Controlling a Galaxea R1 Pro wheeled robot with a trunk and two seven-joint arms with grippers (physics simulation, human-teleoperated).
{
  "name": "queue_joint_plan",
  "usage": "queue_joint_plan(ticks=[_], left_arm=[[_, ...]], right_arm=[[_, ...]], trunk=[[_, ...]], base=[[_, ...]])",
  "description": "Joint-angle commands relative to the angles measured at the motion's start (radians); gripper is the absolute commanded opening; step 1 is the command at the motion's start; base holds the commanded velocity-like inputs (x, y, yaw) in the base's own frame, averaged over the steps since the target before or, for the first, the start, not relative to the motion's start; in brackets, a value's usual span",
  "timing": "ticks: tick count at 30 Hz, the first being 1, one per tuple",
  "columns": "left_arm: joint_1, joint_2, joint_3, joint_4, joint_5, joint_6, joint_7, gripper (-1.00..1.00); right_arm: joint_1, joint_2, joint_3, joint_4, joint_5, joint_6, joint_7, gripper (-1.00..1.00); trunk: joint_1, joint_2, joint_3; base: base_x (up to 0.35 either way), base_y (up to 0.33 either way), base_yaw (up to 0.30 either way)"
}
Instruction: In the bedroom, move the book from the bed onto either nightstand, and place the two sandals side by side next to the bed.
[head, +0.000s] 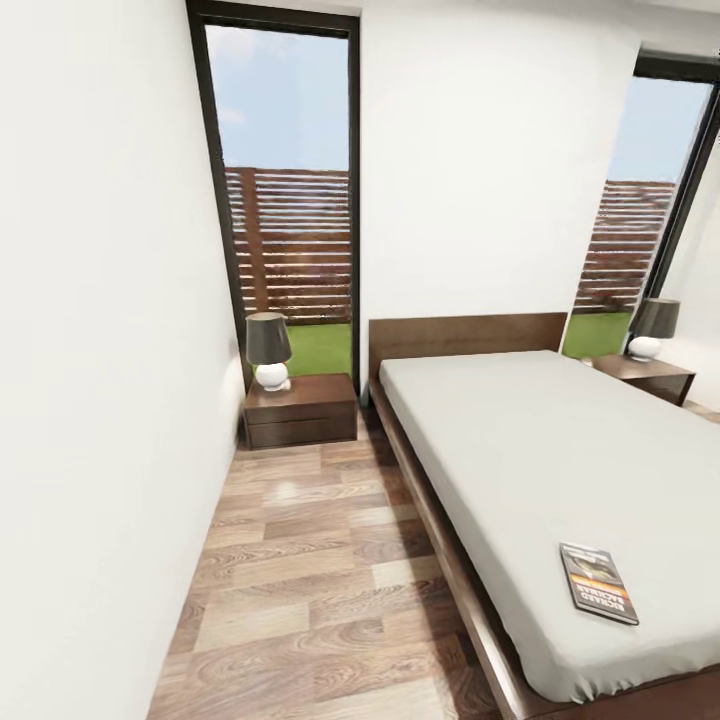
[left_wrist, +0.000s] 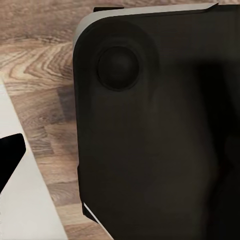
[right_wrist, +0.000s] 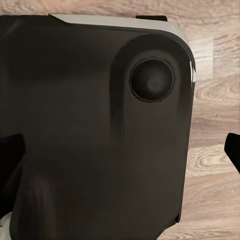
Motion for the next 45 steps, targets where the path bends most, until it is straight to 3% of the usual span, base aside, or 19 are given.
queue_joint_plan(ticks=[1,28,45], left_arm=[[-0.001,0.000,0.000,0.001,0.000,-0.003,-0.001,1.00],[-0.001,0.000,0.000,0.001,0.000,-0.003,-0.001,1.00],[-0.001,0.000,0.000,0.001,0.000,-0.003,-0.001,1.00]], right_arm=[[0.000,0.000,0.000,0.000,0.000,0.000,0.001,1.00],[0.000,0.001,0.000,-0.002,0.000,0.000,0.001,1.00],[0.000,0.002,0.000,-0.002,0.000,0.000,0.001,1.00]], trunk=[[0.000,-0.001,-0.001],[0.000,-0.001,-0.001],[0.000,-0.001,-0.001]], base=[[0.000,0.005,-0.088],[0.000,0.046,-0.142],[0.000,0.044,-0.029]])
